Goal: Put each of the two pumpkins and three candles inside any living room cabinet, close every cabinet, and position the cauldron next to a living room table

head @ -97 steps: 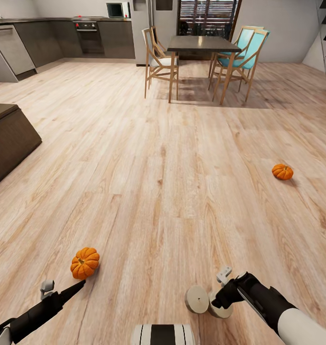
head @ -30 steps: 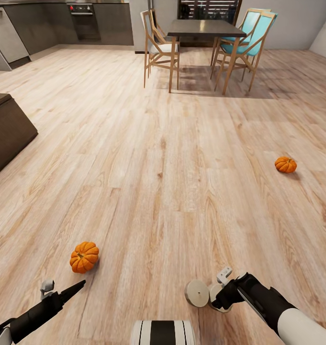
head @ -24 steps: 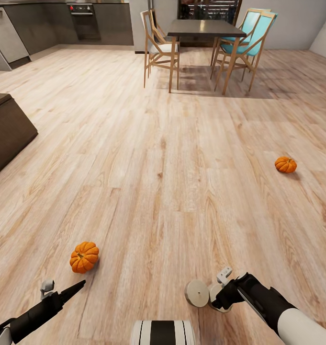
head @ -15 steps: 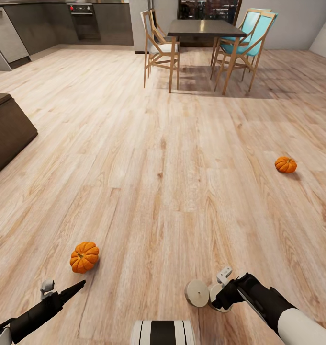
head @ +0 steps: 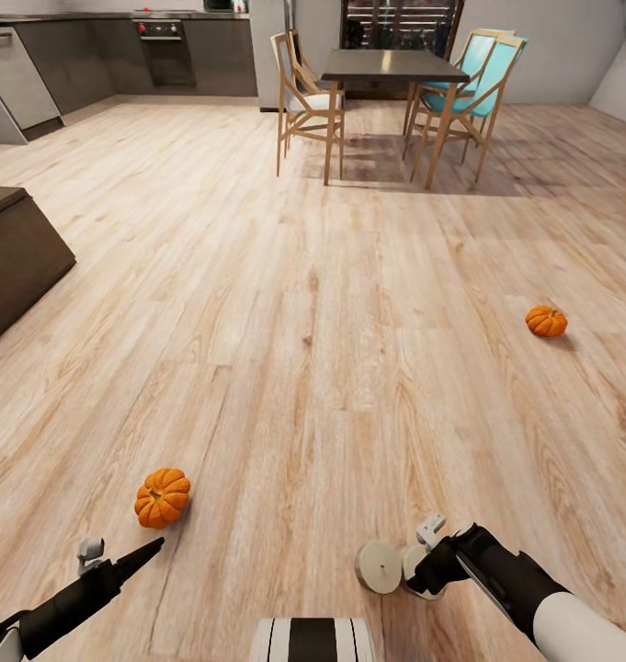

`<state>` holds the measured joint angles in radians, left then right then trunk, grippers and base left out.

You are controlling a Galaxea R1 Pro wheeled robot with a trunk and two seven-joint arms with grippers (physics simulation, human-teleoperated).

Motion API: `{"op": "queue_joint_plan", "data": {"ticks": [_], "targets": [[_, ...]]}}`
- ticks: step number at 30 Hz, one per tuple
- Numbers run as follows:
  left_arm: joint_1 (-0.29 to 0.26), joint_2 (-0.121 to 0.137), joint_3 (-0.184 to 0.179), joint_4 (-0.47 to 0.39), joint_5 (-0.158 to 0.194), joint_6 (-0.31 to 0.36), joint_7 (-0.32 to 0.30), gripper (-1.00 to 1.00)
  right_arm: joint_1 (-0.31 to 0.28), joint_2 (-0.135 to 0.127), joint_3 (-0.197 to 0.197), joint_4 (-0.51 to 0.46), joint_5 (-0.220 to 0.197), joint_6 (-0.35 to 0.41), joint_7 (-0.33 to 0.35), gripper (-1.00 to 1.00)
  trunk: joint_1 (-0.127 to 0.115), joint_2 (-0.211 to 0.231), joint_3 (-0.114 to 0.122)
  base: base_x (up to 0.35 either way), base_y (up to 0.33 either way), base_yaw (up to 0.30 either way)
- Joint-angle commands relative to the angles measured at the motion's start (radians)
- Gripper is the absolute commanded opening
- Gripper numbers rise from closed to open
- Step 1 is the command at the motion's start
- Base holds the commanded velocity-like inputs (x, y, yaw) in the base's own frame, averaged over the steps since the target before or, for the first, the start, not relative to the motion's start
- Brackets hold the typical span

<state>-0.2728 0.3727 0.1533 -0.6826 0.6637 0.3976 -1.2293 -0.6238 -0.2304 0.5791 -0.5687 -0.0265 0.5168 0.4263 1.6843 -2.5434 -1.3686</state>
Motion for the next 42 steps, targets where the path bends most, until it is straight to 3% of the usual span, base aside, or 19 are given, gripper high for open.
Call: {"op": "queue_joint_plan", "data": {"ticks": [1,42], "targets": [[0.000,0.000,0.000,0.000,0.004,0.010,-0.002,1.00,-0.001,-0.001,0.005,-0.002,-0.006,0.006,-0.001,-1.00,-0.001,0.000,0.003,0.000,0.000,0.000],[0.000,0.000,0.000,0.000,0.004,0.012,-0.002,1.00,-0.001,-0.002,0.003,-0.002,-0.006,0.006,0.003,-1.00,-0.019,0.010,0.162,0.000,0.000,0.000]]}}
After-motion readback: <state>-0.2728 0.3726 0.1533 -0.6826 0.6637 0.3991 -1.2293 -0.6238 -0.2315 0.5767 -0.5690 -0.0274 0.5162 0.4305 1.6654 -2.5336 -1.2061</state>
